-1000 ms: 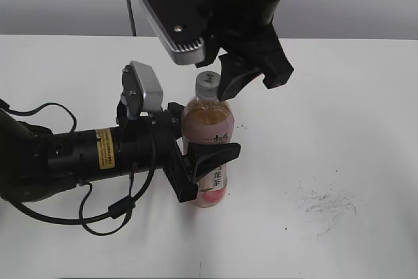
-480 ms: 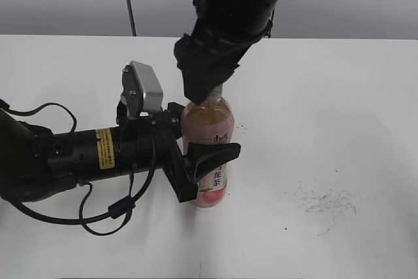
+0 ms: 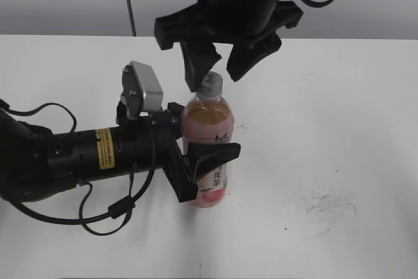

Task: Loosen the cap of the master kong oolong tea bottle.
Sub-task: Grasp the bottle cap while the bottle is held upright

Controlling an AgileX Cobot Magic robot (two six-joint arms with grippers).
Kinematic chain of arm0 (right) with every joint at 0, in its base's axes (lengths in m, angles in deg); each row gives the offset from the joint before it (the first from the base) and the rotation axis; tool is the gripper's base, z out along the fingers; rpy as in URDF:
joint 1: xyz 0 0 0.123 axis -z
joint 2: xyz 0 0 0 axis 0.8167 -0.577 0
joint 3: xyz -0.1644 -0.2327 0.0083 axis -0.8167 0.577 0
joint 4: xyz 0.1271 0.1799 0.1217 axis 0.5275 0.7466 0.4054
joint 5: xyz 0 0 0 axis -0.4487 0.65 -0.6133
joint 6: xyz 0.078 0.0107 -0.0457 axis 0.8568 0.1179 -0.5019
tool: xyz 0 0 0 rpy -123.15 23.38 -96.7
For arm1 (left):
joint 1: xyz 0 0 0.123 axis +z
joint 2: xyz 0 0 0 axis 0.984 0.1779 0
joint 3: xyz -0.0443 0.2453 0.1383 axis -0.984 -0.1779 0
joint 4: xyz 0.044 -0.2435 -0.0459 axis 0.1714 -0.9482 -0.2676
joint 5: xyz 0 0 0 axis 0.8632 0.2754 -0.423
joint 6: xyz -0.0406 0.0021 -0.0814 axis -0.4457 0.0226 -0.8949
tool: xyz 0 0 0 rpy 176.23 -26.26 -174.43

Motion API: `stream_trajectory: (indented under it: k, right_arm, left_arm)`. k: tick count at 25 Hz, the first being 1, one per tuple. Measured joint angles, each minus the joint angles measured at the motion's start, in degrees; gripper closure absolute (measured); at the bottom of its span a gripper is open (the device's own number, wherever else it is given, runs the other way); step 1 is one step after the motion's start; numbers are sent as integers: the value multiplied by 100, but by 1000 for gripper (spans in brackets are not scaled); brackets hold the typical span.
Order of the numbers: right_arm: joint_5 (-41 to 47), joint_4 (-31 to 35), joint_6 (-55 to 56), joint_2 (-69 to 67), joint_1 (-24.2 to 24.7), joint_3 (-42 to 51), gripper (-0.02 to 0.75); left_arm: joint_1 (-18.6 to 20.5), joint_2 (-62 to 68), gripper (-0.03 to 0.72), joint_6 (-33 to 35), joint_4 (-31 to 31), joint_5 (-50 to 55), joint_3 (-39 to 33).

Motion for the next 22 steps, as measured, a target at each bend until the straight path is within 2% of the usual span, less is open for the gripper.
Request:
stream_trajectory:
  k: [5, 12, 15, 19, 22]
  right_arm:
    - [0, -78, 550, 0, 0, 0, 356]
    - [-5, -22, 630, 0, 0, 0, 401]
    - [-10, 14, 402, 0, 0, 0, 468]
    - [-10, 35, -147, 0, 0, 0, 468]
    - [-15, 39, -979, 0, 0, 0, 468]
  left_arm:
    - [0, 0, 261, -6, -2, 0, 0]
    - [0, 0, 261, -6, -2, 0, 0]
    - [0, 0, 261, -6, -2, 0, 0]
    - [0, 0, 261, -6, -2, 0, 0]
    - [0, 0, 261, -6, -2, 0, 0]
